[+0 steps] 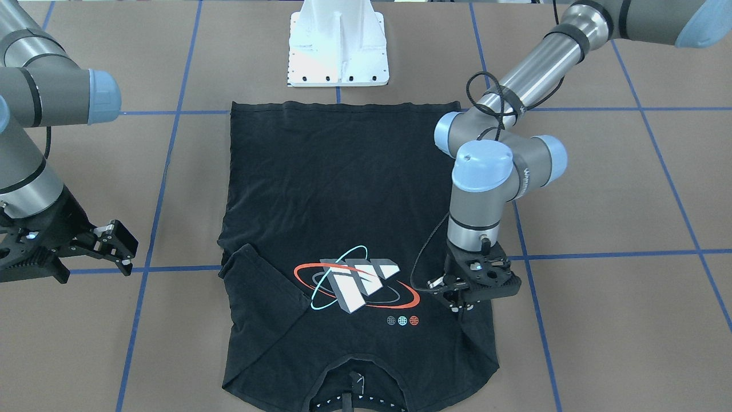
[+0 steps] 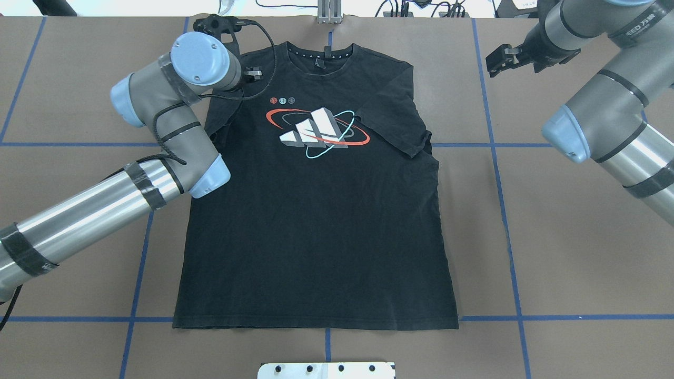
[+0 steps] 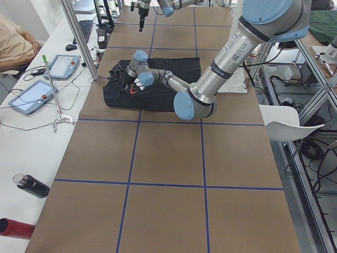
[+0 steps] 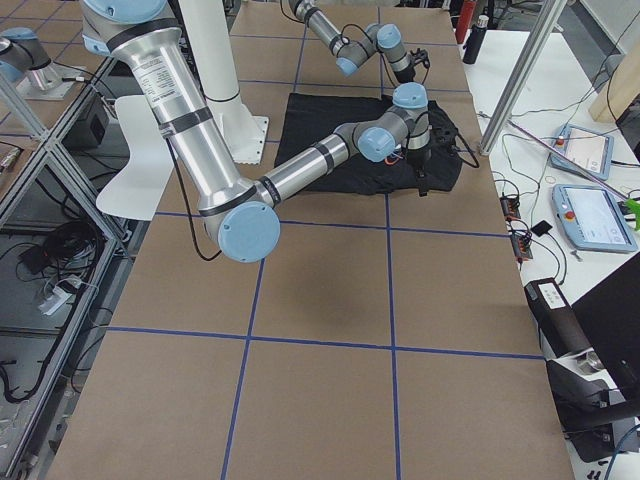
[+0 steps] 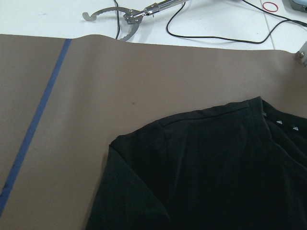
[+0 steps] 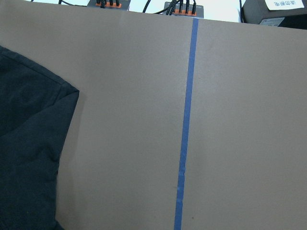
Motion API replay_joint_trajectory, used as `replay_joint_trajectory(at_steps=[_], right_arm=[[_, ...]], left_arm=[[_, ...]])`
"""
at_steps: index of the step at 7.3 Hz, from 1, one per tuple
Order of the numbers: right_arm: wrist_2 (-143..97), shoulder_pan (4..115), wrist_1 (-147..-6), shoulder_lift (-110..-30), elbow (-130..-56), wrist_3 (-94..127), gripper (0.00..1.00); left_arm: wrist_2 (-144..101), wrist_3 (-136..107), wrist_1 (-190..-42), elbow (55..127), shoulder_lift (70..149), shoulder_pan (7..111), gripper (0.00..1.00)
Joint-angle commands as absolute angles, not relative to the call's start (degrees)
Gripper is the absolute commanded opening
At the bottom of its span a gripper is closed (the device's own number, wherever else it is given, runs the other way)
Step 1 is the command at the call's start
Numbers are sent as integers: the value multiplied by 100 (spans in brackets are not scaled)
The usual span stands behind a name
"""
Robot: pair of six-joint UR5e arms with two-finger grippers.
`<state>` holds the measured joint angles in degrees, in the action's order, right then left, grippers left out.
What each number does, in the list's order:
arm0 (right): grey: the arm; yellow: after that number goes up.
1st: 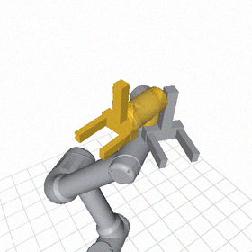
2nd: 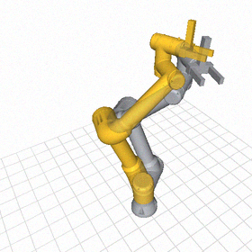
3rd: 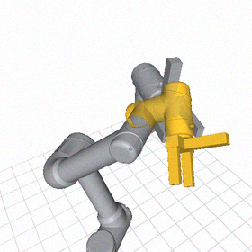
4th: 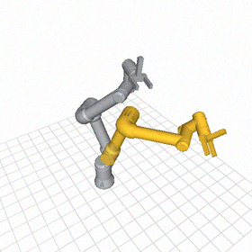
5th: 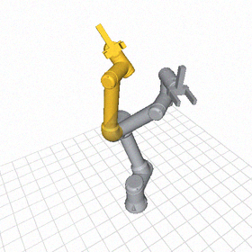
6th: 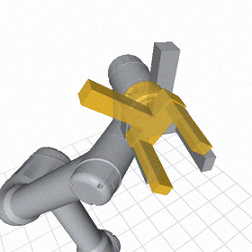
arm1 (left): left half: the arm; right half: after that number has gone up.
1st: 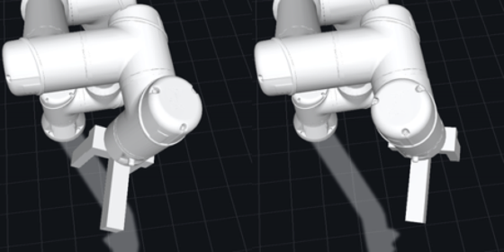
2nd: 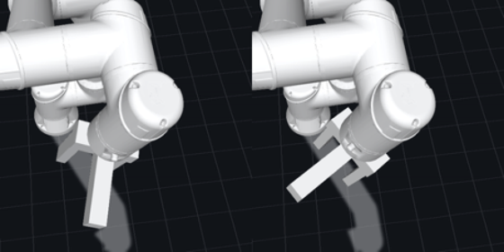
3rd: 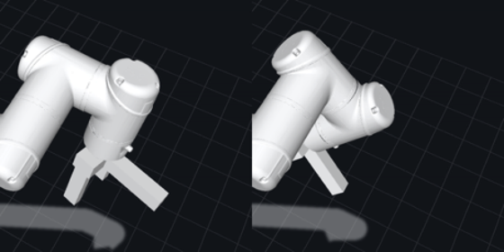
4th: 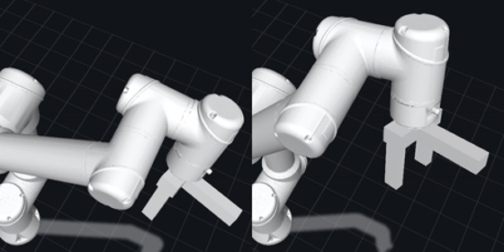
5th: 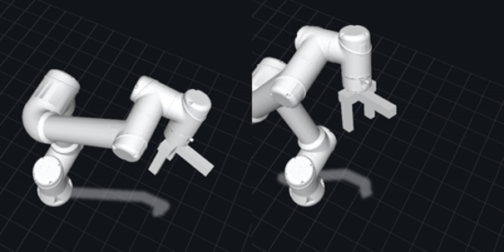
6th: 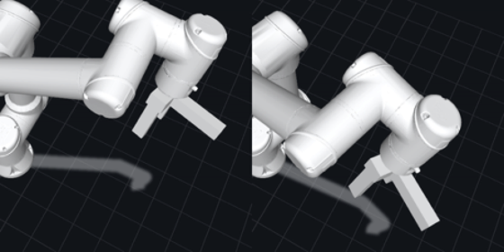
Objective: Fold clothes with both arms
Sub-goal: 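Fold the sleeve nearest the left gripper inward over the shirt body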
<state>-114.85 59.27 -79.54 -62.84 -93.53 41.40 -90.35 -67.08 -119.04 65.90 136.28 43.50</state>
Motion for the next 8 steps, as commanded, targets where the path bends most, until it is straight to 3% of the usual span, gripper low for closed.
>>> replay_joint_trajectory(at_steps=[1,2,3,5,8], right_arm=[[-11479,5924,-7954,-6293,-9352,4140,100],[-11479,5915,-7954,-6284,-9352,4140,100],[-11479,5915,-7954,-6267,-9360,4174,100],[-11479,5863,-7945,-6232,-9430,4498,100],[-10849,4996,-7998,-6458,-10315,5813,100]], left_arm=[[-8982,-6759,-11918,6442,13720,4280,0],[-8982,-6741,-11918,6451,13702,4280,6],[-8982,-6611,-11927,6486,13702,4280,99],[-9044,-6522,-11866,7255,13405,4306,100],[-9664,-5635,-11752,9125,12046,4333,100]])
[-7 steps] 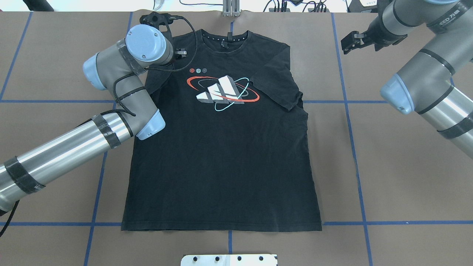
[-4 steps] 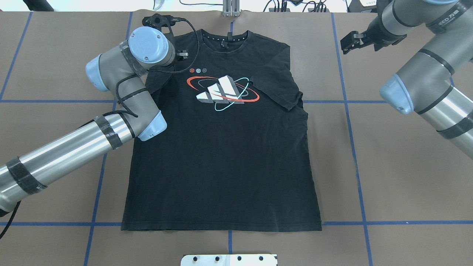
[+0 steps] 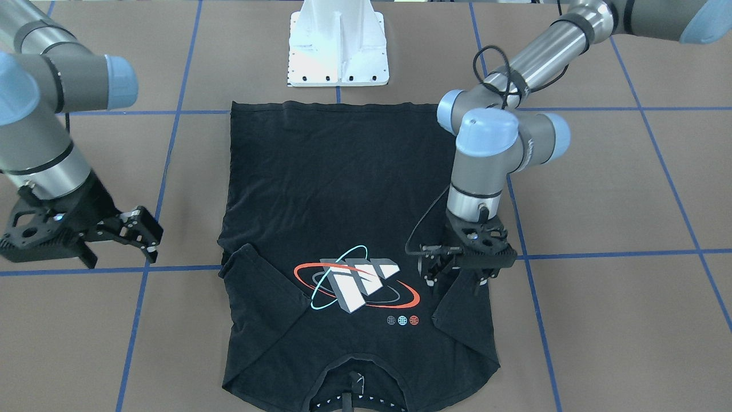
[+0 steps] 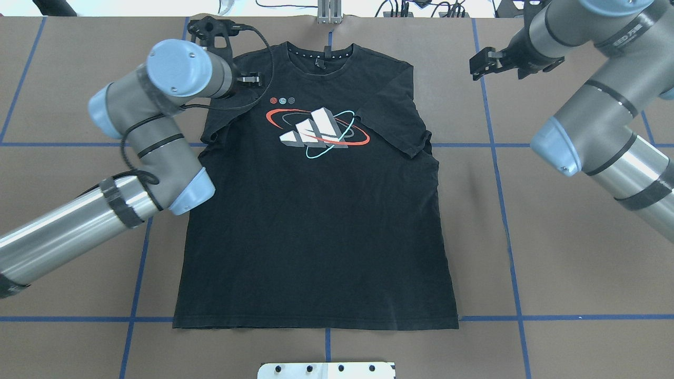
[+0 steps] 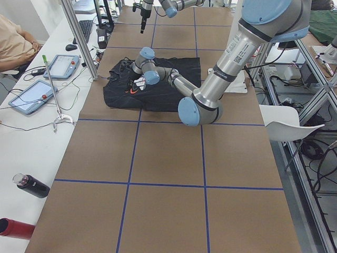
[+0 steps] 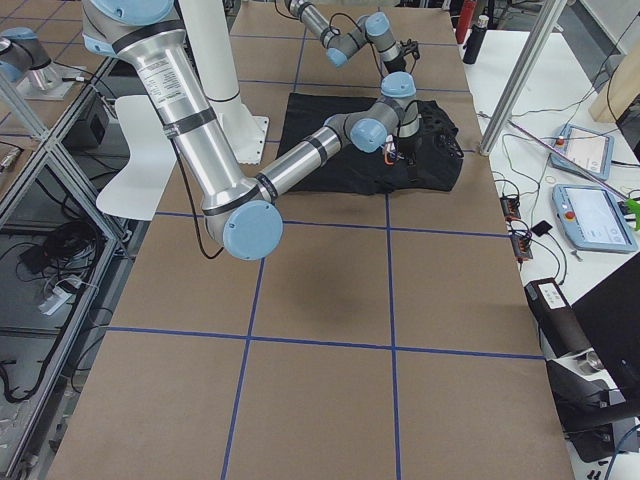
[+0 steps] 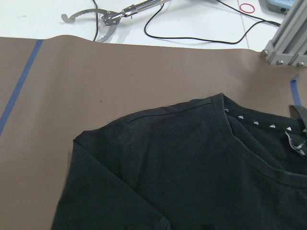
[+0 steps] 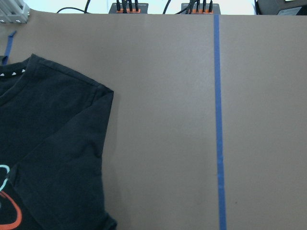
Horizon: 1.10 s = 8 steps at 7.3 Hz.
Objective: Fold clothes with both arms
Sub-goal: 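Fold the sleeve nearest the left gripper inward over the shirt body, then move both grippers down to the hem corners nearest the robot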
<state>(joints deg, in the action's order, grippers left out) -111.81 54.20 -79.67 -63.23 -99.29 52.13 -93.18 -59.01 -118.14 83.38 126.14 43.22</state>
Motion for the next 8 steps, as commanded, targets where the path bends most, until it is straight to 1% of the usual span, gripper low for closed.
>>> replay_joint_trajectory(at_steps=[1,3,5,6,7,8], right_arm=[[-10498,4583,-8007,-6747,-10797,6192,100],[-9918,3670,-8016,-7616,-11834,7036,100],[-8882,2275,-8016,-8451,-12635,8037,100],[-8503,1632,-8016,-8820,-12969,8355,100],[-8029,1017,-8016,-9059,-13155,8698,100],[-7668,645,-8016,-9096,-13175,8910,100]], left_arm=[[-9842,-5634,-11751,9628,11771,4333,100],[-10062,-5686,-11760,10543,11025,4184,100],[-10003,-5957,-11803,11553,9762,3563,100],[-9776,-6307,-11812,11845,9382,3098,100],[-9469,-6650,-11821,11978,9065,2589,100],[-9309,-7201,-11847,12058,8957,2062,100]])
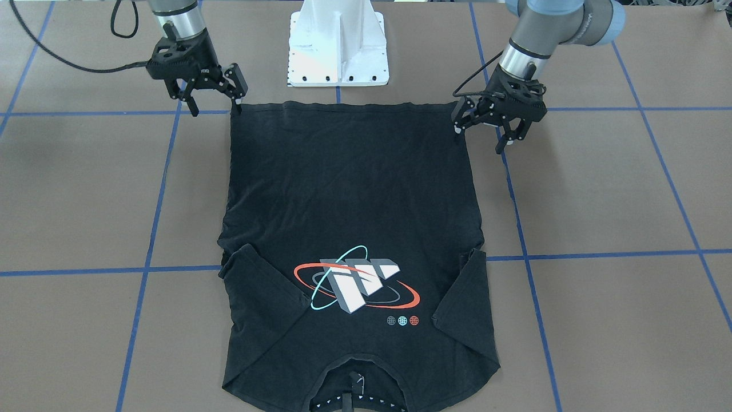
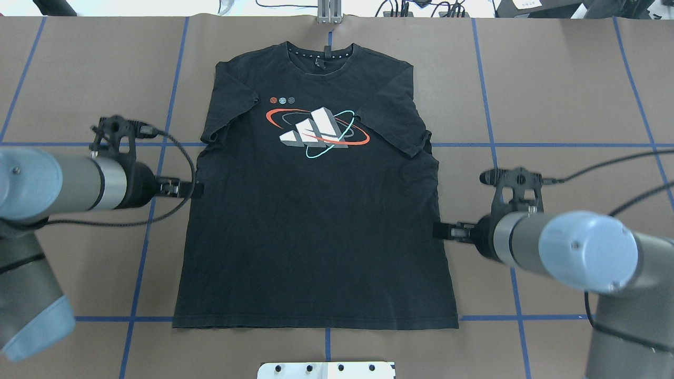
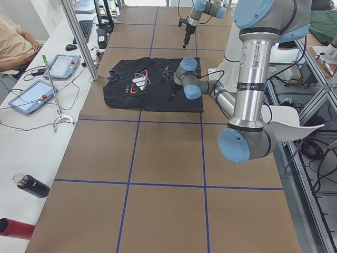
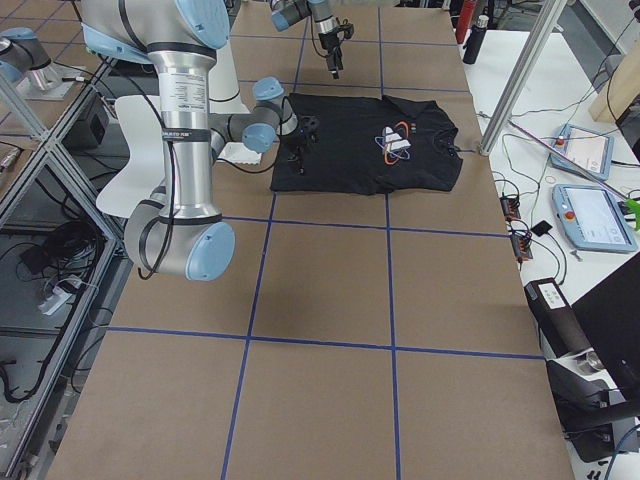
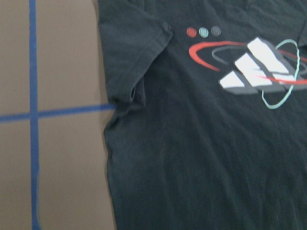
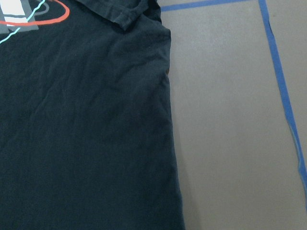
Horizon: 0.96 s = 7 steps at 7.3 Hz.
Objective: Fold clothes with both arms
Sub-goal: 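Move both grippers down to the hem corners nearest the robot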
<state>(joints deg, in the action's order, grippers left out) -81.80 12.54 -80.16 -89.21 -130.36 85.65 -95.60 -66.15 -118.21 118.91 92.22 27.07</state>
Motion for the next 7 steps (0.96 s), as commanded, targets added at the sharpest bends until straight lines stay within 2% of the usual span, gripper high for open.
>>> replay_joint_trajectory(at_steps=[1,4,6,7], right_arm=[[-7621,502,-8016,-9097,-13175,8947,100],[-7532,439,-8016,-9132,-13263,8974,100],[-7471,431,-8016,-9132,-13271,8965,100],[-7471,431,-8016,-9132,-13271,8965,100]], left_arm=[[-9029,-7825,-11848,12093,8869,1422,100],[-8763,-8700,-11839,12068,8588,572,97],[-8771,-8868,-11848,12041,8604,554,83],[-8798,-8868,-11848,12032,8613,554,81]])
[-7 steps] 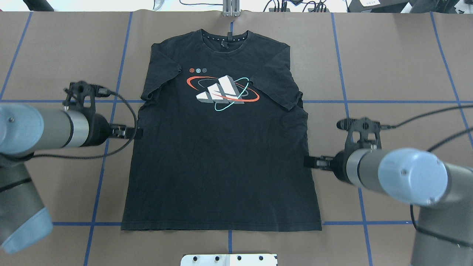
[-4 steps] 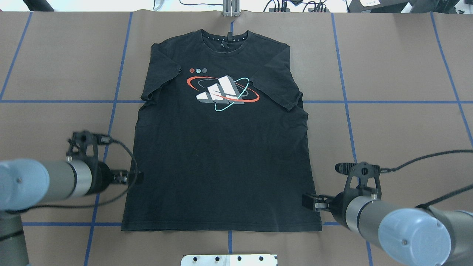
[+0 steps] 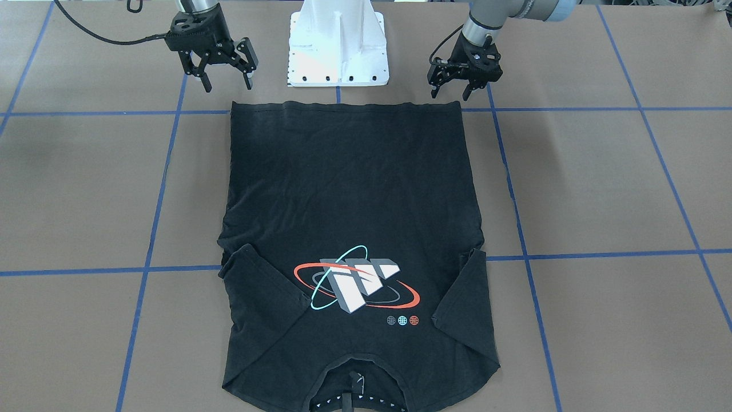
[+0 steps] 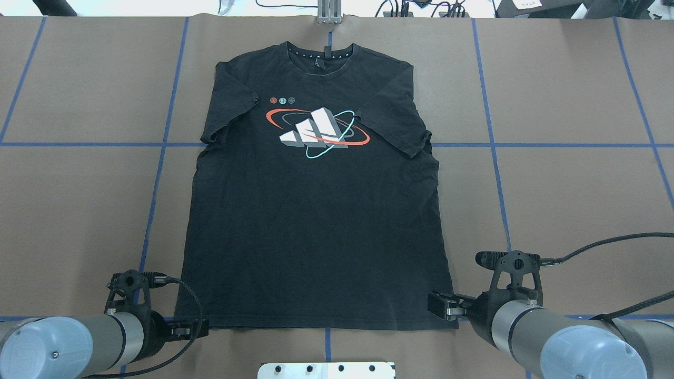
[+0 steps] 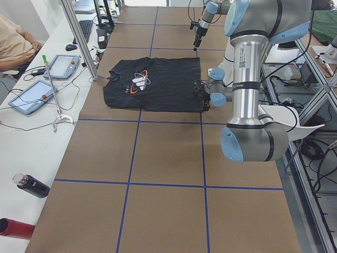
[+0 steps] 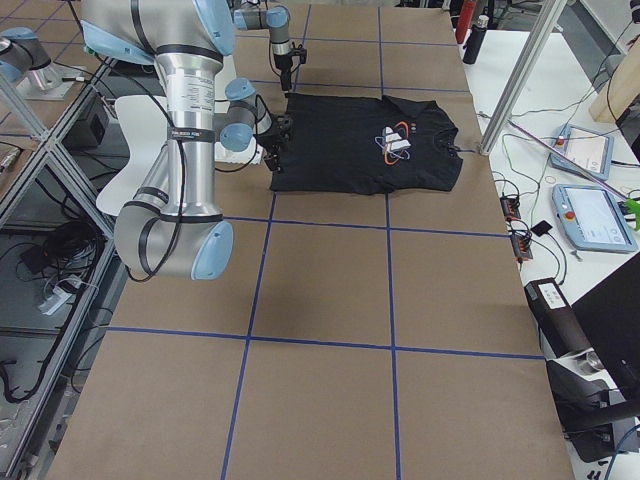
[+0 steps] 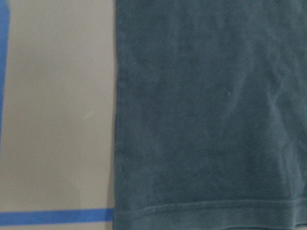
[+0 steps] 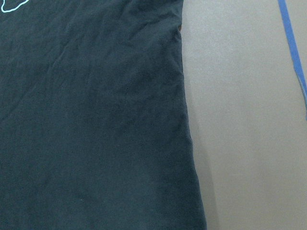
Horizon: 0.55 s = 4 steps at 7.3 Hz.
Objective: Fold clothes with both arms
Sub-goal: 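Move both grippers down to the hem corners nearest the robot, then grasp the hem corners with both grippers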
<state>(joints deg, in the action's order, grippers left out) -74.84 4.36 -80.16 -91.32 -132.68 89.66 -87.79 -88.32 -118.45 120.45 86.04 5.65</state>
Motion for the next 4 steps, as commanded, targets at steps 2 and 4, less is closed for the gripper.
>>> replay_joint_trajectory(at_steps=[2,4], right_arm=[[-7471,431,-8016,-9123,-13263,8965,100],[-7462,431,-8016,-9114,-13263,8965,100]], left_arm=[[-8824,-8859,-11848,12015,8570,554,76],[-8833,-8824,-11848,11936,8569,554,74]])
